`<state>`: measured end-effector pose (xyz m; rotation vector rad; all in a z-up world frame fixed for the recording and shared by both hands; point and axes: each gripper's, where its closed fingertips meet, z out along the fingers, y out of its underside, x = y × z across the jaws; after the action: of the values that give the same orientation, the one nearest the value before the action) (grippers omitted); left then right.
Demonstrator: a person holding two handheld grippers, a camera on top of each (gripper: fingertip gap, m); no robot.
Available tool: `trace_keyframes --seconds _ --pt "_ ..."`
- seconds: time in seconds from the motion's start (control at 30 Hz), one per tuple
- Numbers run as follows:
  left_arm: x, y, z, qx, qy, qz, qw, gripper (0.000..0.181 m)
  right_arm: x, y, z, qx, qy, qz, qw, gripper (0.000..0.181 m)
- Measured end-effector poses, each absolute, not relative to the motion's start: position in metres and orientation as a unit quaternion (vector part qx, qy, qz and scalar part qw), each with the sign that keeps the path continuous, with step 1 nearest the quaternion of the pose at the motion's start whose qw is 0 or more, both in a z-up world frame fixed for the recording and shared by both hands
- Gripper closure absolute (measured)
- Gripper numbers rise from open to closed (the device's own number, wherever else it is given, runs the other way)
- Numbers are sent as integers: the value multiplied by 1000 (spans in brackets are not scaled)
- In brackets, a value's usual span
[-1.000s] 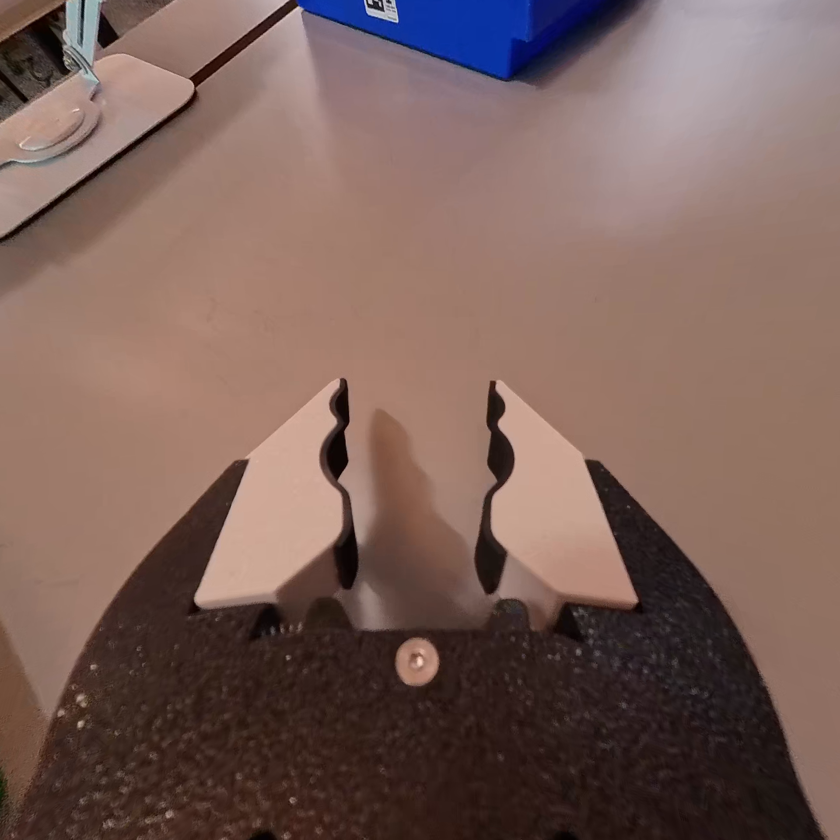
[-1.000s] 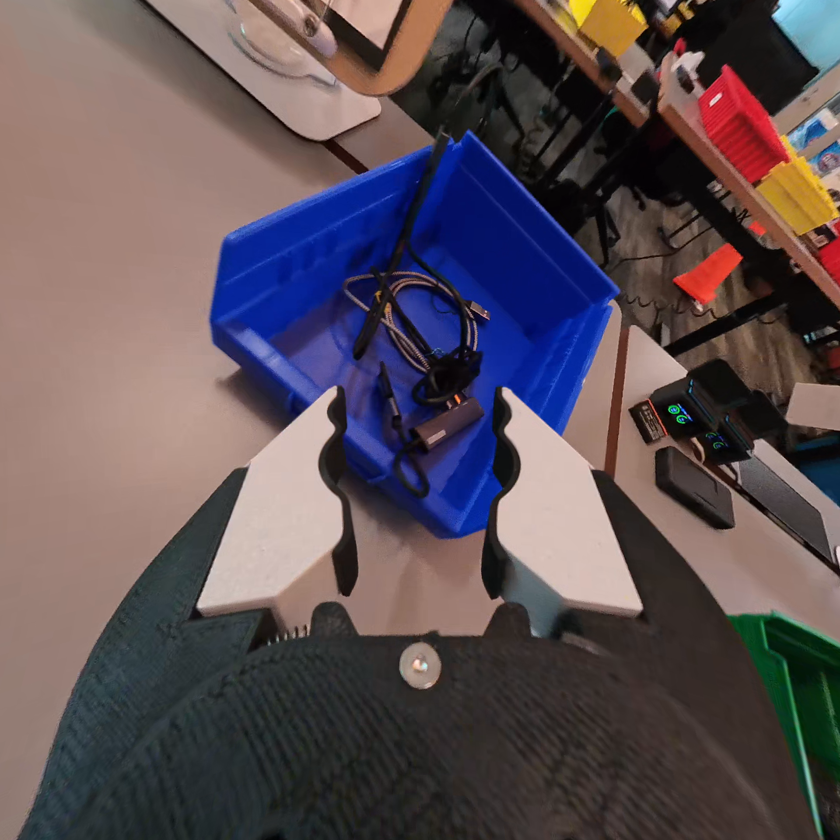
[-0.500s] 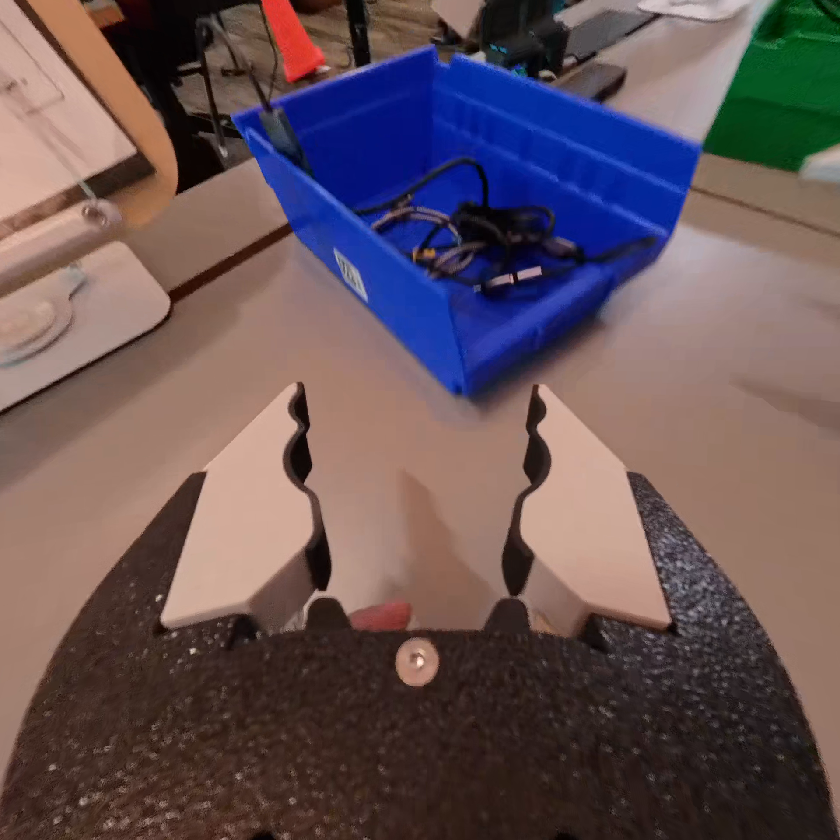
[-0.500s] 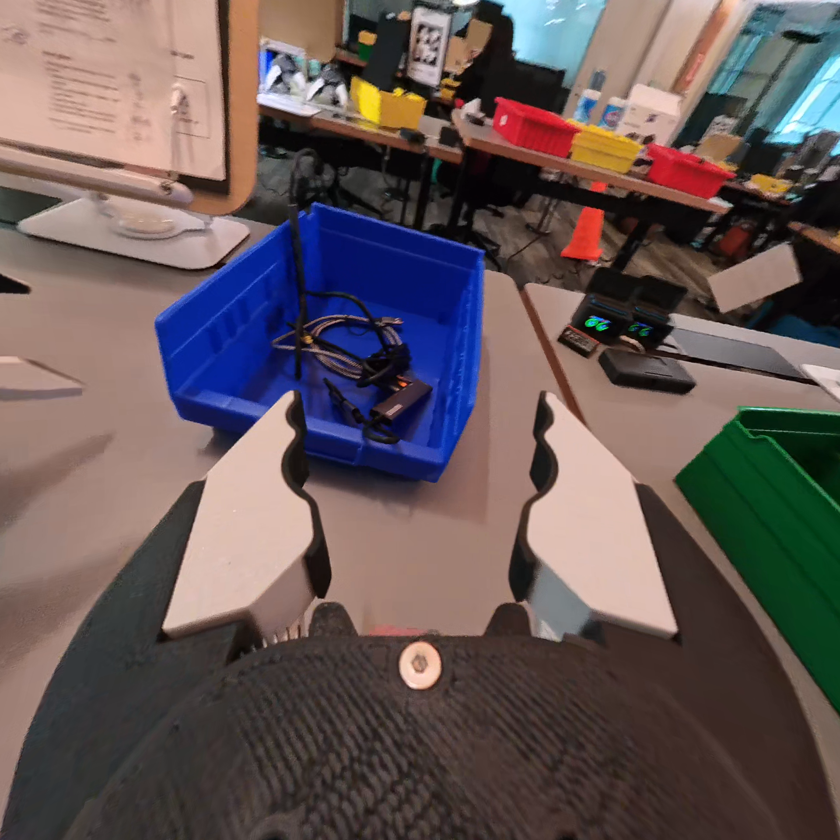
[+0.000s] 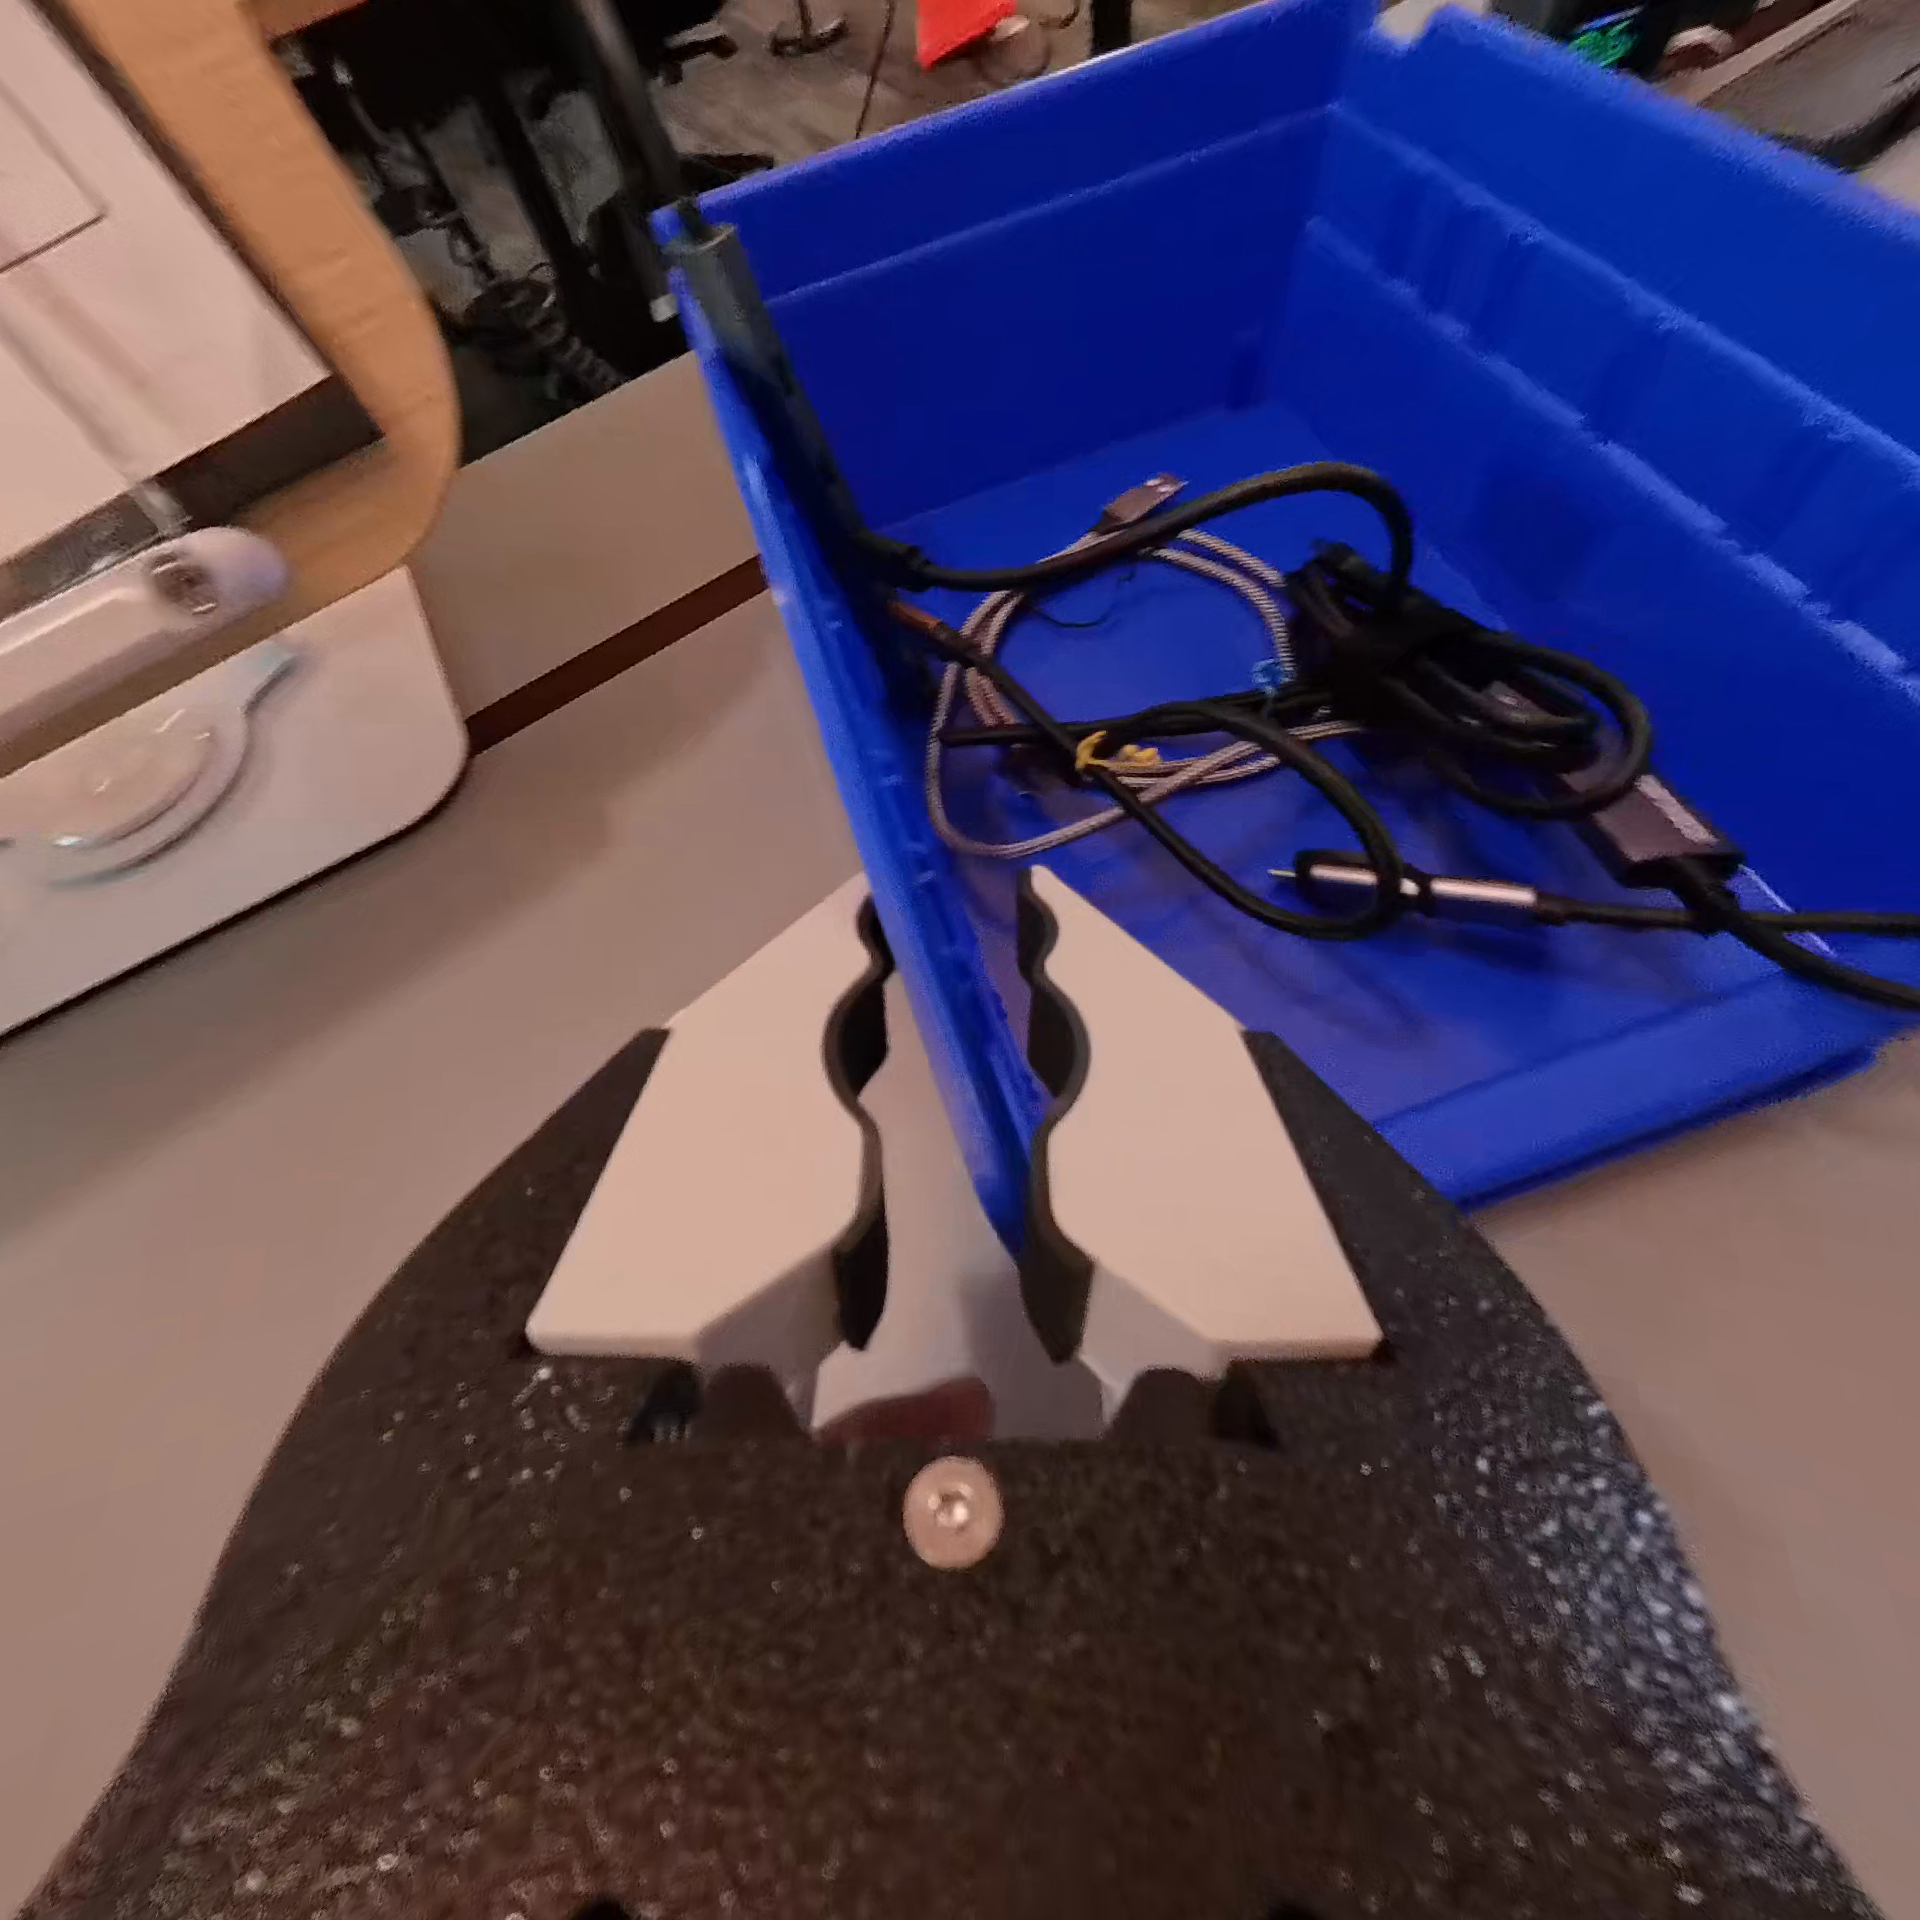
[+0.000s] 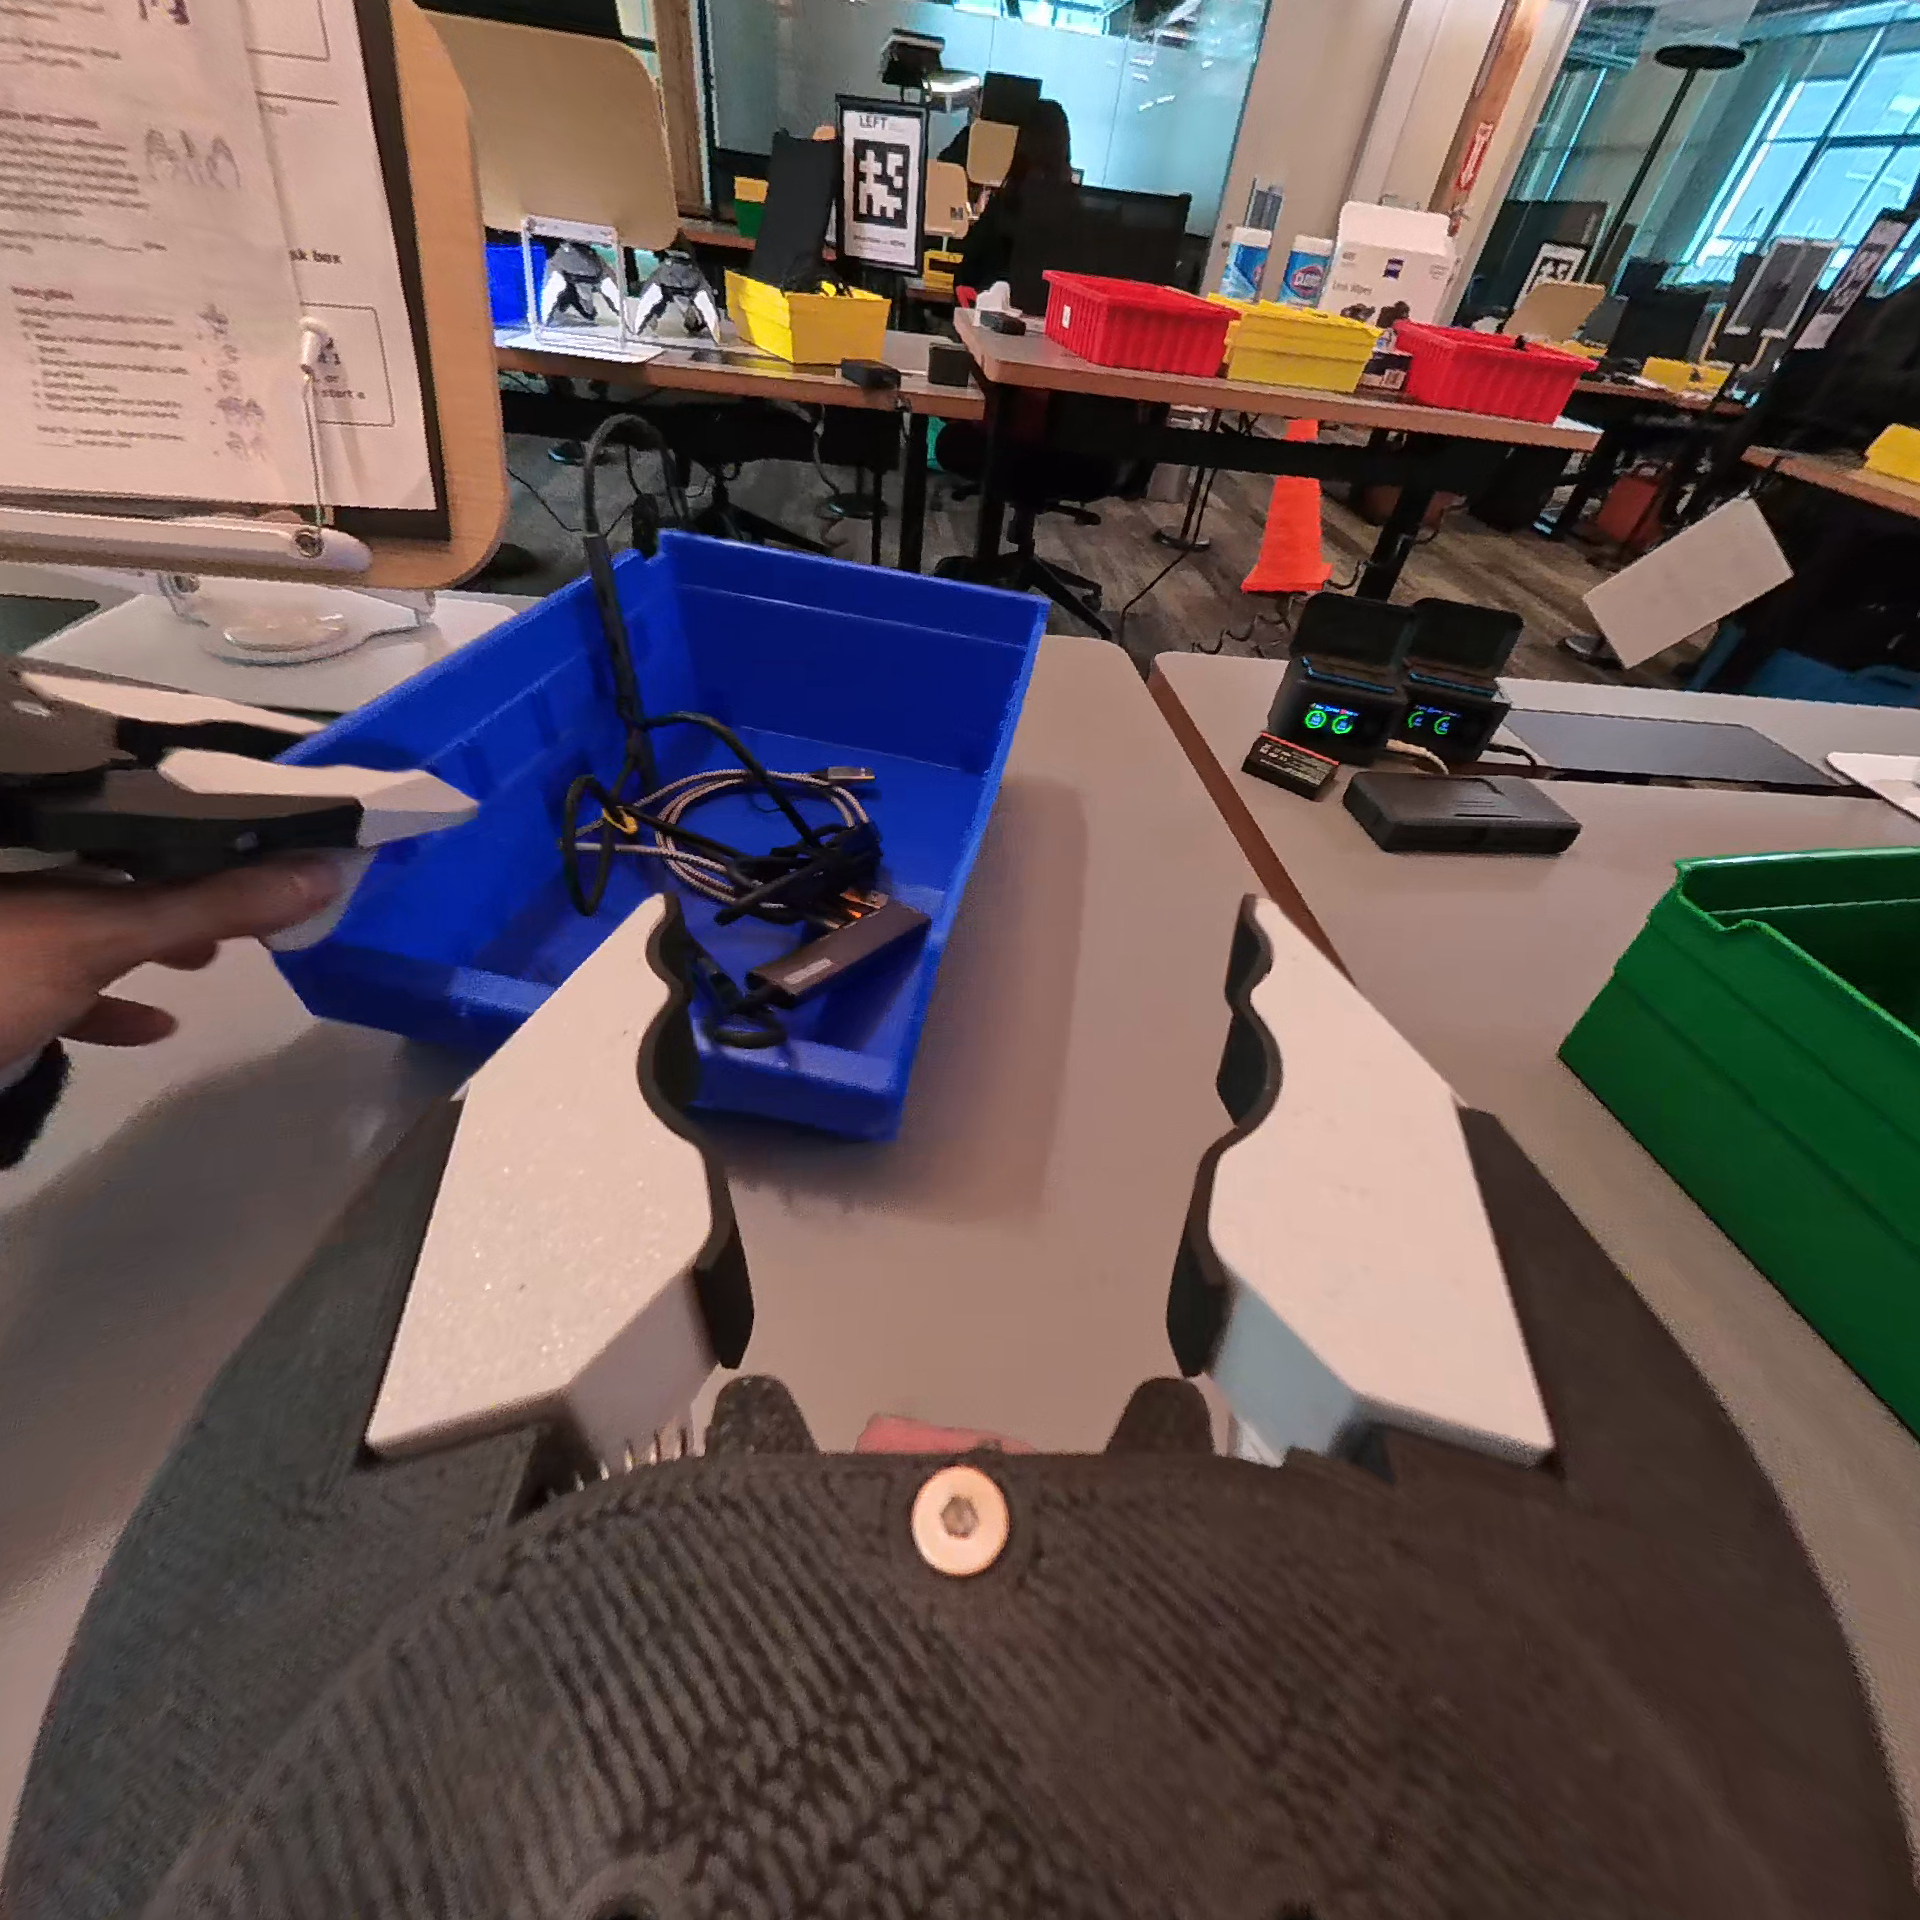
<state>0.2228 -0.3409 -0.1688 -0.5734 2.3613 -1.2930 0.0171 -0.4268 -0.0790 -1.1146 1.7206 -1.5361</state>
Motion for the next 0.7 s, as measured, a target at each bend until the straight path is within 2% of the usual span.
trace_keyframes --seconds 0.07,0.37,0.43,0.53,0.7 --pt "238 -324 -167 -221 838 -455 205 175 18 -423 -77 -419 641 -577 285 80" --pt "235 -187 -167 -211 835 -477 176 176 42 -365 -62 -485 593 -559 318 78" --pt "226 -142 -167 -215 830 -482 181 176 53 -332 -57 -511 578 -535 345 75" --pt "211 -75 -166 -224 825 -485 184 176 71 -252 -40 -546 534 -472 441 69" --pt "193 18 -162 -238 805 -498 218 177 113 -114 -33 -630 451 -350 526 64"
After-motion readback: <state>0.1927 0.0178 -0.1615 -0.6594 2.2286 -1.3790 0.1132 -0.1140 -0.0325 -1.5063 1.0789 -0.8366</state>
